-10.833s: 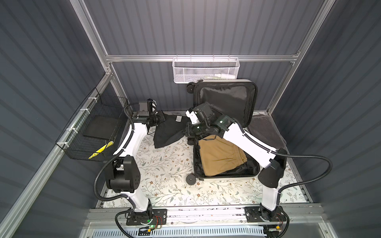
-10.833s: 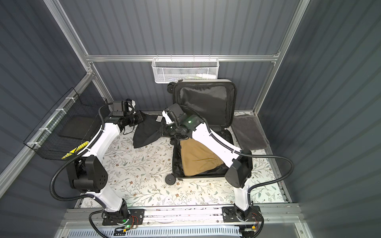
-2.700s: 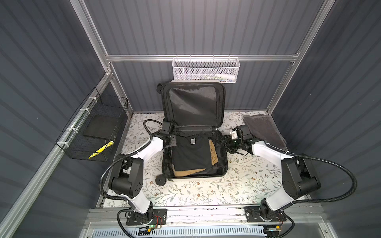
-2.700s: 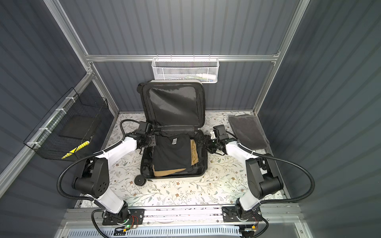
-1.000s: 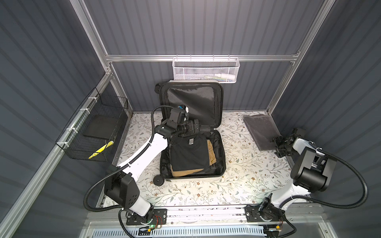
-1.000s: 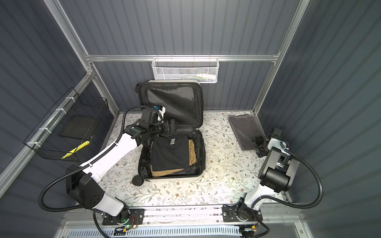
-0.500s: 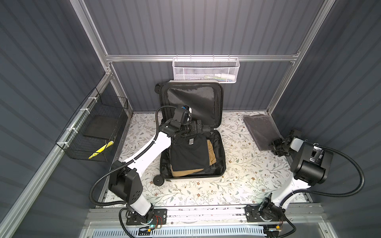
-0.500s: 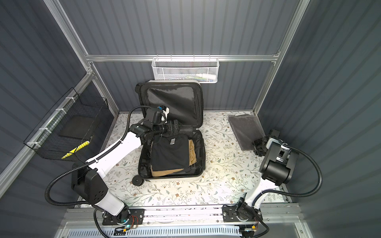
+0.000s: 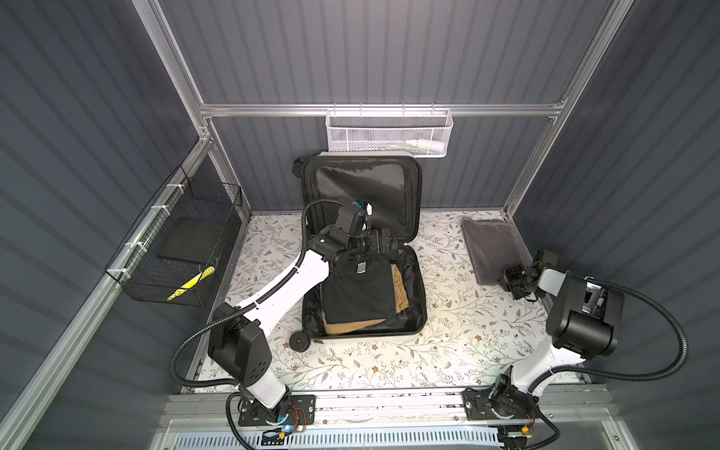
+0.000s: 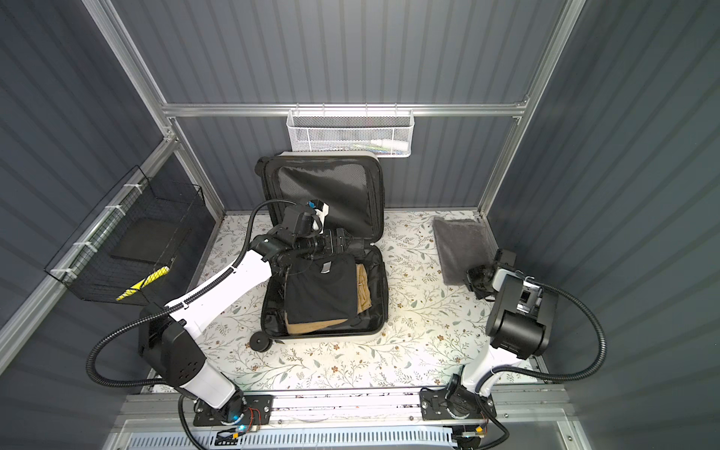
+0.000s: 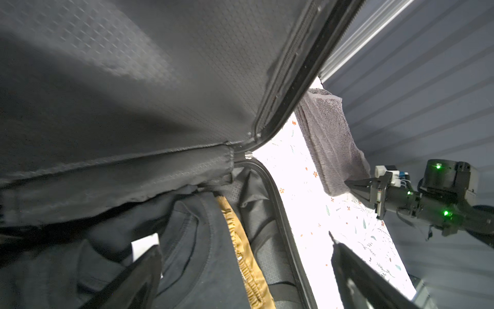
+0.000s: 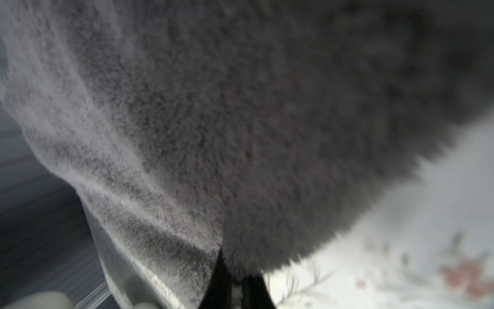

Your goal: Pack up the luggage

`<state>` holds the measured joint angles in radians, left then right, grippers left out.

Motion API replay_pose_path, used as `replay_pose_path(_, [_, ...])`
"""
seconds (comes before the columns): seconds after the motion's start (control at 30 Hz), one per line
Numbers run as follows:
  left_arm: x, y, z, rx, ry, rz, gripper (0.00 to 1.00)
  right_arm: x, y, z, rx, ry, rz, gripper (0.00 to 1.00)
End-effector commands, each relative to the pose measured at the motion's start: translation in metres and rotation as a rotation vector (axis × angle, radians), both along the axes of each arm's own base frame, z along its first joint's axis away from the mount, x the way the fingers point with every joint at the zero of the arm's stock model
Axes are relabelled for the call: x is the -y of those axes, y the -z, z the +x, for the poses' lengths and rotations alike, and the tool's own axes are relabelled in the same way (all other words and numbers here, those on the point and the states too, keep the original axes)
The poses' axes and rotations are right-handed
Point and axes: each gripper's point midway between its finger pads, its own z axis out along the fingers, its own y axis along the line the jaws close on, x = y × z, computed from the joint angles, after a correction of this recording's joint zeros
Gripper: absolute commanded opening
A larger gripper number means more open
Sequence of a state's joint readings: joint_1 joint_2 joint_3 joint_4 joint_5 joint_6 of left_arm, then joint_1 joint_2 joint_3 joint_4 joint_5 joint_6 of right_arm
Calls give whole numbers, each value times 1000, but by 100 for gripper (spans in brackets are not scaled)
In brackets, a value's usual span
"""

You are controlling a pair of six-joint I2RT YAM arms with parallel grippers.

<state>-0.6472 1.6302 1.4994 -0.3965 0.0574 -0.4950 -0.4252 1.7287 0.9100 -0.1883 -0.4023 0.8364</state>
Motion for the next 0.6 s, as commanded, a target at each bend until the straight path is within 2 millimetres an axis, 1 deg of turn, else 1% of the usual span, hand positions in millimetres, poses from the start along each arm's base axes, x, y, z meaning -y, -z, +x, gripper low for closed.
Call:
replay_pose_path(0.0, [15, -5, -4, -17, 28, -26, 100, -37, 3, -14, -4, -3, 76, 2])
replay_pose_path(0.1, [26, -1, -8, -32, 51, -25, 100, -71, 4, -22, 8, -25, 101, 4])
replay_pose_path(0.17, [33, 2, -9, -43, 65, -25, 100, -95, 2, -26, 14, -52, 119, 10])
replay_pose_path(0.2, [36, 3, -9, -51, 71, -26, 100, -107, -2, -26, 27, -73, 129, 18])
replay_pose_path(0.23, [39, 4, -10, -58, 77, -25, 100, -120, -7, -25, 40, -104, 136, 31])
replay_pose_path(0.27, [43, 5, -11, -61, 83, -23, 100, -132, -15, -23, 59, -141, 137, 39])
replay_pose_path(0.33, [51, 6, -13, -67, 92, -25, 100, -153, -33, -20, 93, -223, 145, 48])
replay_pose_path(0.37, [56, 6, -14, -72, 98, -29, 100, -158, -43, -20, 110, -255, 142, 54])
replay_pose_path(0.43, [67, 7, -17, -78, 108, -33, 100, -158, -64, -18, 146, -287, 121, 59])
replay_pose_path(0.5, [77, 8, -21, -84, 113, -37, 100, -149, -84, -18, 172, -298, 69, 62])
replay_pose_path(0.57, [89, 11, -24, -94, 119, -42, 100, -134, -102, -15, 199, -290, 30, 64])
